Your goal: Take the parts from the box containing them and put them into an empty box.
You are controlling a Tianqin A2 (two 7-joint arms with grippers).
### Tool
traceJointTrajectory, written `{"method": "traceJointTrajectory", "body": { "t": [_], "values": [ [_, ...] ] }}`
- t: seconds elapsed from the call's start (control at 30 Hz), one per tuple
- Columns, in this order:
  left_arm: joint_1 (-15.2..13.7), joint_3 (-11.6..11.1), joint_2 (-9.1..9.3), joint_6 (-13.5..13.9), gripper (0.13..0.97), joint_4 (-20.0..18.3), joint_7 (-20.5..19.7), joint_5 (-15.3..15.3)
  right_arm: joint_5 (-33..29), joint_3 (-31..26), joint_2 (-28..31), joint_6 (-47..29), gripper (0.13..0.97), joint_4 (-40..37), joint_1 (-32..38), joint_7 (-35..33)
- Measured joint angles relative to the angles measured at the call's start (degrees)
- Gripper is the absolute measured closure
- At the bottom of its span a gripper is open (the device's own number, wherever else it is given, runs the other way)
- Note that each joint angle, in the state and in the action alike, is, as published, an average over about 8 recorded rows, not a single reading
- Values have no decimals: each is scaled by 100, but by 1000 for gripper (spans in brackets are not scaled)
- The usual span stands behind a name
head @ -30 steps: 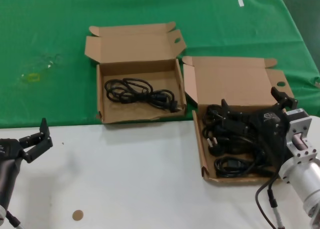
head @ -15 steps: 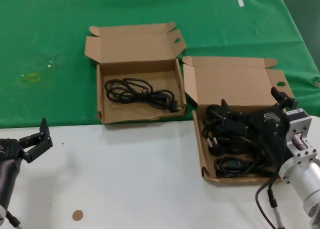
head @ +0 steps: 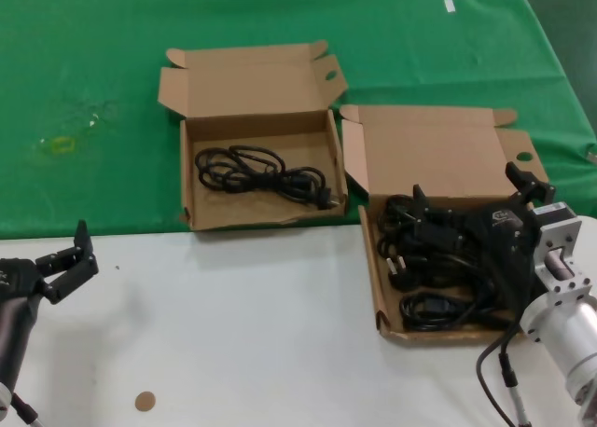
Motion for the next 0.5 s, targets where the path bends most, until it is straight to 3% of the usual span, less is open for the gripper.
{"method": "traceJointTrajectory", "body": {
  "t": [0.5],
  "values": [
    [0, 0, 0, 0, 132, 0, 0, 0, 0, 0, 0, 0, 129, 0, 0, 0]
  ]
}}
